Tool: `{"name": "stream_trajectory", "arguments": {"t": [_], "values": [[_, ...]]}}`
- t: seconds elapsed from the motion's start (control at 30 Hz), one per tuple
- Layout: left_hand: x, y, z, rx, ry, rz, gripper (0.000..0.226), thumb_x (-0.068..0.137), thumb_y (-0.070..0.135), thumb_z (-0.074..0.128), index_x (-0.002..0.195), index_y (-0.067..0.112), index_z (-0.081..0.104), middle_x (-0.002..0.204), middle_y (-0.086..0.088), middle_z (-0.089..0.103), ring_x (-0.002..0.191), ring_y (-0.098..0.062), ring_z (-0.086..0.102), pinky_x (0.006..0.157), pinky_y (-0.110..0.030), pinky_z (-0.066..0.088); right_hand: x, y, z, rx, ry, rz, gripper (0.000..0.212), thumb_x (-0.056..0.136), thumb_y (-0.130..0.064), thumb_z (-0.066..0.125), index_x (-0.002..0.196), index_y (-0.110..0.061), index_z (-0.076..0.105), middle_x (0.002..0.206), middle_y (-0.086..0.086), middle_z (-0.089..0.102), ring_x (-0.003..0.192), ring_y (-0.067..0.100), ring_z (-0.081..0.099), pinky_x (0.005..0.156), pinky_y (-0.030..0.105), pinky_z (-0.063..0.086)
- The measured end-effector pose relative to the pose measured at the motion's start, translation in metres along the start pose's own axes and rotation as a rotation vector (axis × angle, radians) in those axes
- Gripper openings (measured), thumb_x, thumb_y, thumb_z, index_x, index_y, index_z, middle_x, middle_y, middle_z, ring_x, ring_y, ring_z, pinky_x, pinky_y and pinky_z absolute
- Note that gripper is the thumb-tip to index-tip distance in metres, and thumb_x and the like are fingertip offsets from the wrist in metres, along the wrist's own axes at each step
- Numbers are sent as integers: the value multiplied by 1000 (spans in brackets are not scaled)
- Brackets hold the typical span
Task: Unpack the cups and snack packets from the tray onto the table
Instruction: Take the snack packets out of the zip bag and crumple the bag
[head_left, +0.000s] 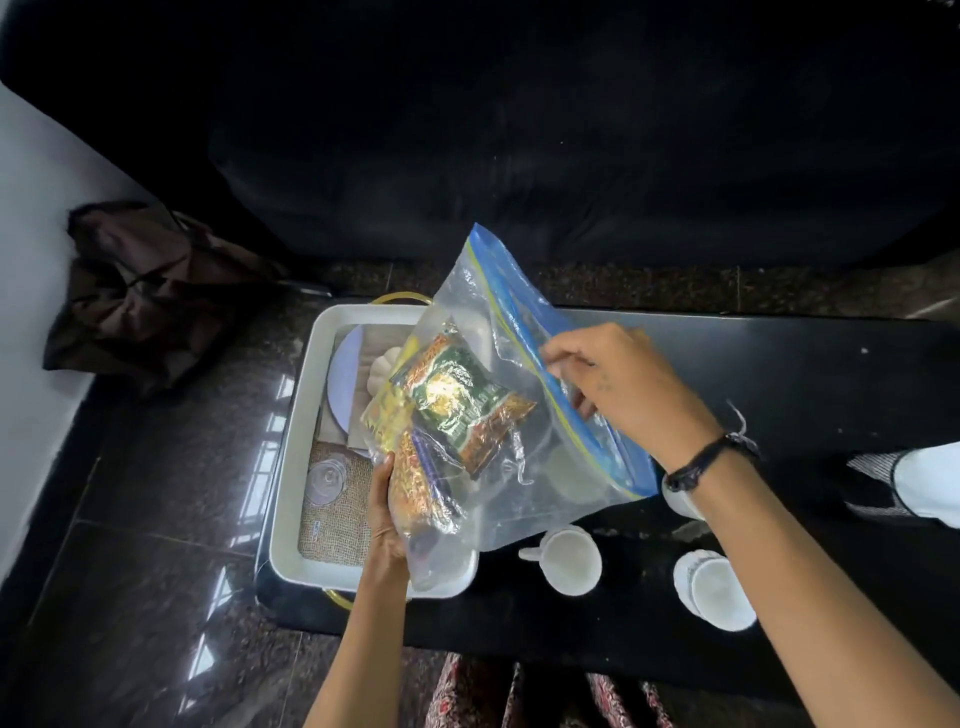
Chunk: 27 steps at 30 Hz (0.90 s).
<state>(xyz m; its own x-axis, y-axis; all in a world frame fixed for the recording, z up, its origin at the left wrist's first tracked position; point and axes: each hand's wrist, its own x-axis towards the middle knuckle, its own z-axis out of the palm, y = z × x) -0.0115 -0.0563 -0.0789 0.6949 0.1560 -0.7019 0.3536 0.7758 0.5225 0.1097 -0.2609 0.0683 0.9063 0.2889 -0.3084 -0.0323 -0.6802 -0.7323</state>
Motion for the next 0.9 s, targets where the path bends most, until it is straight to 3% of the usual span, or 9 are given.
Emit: {"name": "stream_trajectory", "arguments": {"t": [0.1, 0.17, 0.27, 0.37, 0.5, 0.57, 0.67, 0.77, 0.9], "values": [[-2, 7, -19, 51, 32, -21, 46, 51, 48, 80, 82, 14, 73, 57, -3, 70, 48, -15, 67, 45, -26, 56, 9, -1, 22, 123, -199, 72, 20, 87, 0, 59, 91, -19, 64, 64, -5, 60, 37, 0, 53, 39, 16, 45], [-3, 14, -27, 38, 24, -45, 29, 61, 40, 75, 73, 14, 76, 55, -2, 69, 45, -14, 66, 42, -25, 55, 16, 0, 38, 70, -282, 116, 18, 87, -7, 62, 76, -19, 56, 68, -2, 60, 58, 11, 60, 56, 20, 48], [-5, 26, -31, 104, -31, -74, 45, 25, 34, 91, 62, 13, 76, 53, -3, 68, 43, -14, 65, 41, -23, 54, 23, -3, 61, 25, -319, 116, 46, 99, 0, 32, 63, -29, 29, 73, -7, 39, 61, -9, 46, 57, 2, 36], [-9, 37, -35, 140, -72, -169, 62, 17, 32, 94, 71, 9, 73, 54, -5, 69, 44, -17, 66, 42, -25, 55, 16, -3, 84, -101, -372, 39, 43, 97, 3, 36, 66, -26, 33, 71, -8, 34, 54, -9, 42, 49, 0, 38], [-9, 44, -53, 124, -43, -228, 88, 15, 32, 95, 90, 5, 58, 60, -9, 70, 48, -22, 67, 45, -30, 57, 10, -10, 90, -72, -250, 166, 37, 100, -1, 30, 66, -17, 38, 61, 1, 30, 40, -4, 40, 45, 7, 35], [-9, 45, -63, 110, 2, -234, 80, 23, 30, 93, 91, 5, 59, 62, -9, 70, 50, -23, 67, 48, -31, 57, 17, -2, 90, -127, -164, 139, 42, 100, -6, 32, 60, -15, 32, 56, 8, 30, 44, 13, 43, 43, 14, 36], [-5, 46, -80, 87, 79, -255, 42, 61, 26, 71, 97, 8, 58, 66, -9, 70, 55, -24, 68, 54, -34, 58, 24, -4, 77, -170, -214, 200, 8, 88, -17, 52, 91, -13, 46, 78, 8, 58, 72, 28, 55, 64, 34, 47], [0, 48, -88, 148, 157, -266, 36, 63, 27, 69, 94, 12, 59, 69, -8, 68, 59, -25, 65, 63, -35, 55, 25, -8, 53, -234, -97, 242, 46, 72, -37, 68, 103, -19, 39, 81, -1, 56, 76, 28, 55, 55, 31, 37], [2, 56, -94, 292, 198, -282, 48, 47, 27, 76, 89, 11, 61, 70, -10, 66, 63, -27, 61, 70, -36, 49, 28, -22, 37, -290, 68, 114, 53, 72, -35, 69, 97, -27, 22, 66, -8, 46, 55, 20, 46, 44, 25, 24]]}}
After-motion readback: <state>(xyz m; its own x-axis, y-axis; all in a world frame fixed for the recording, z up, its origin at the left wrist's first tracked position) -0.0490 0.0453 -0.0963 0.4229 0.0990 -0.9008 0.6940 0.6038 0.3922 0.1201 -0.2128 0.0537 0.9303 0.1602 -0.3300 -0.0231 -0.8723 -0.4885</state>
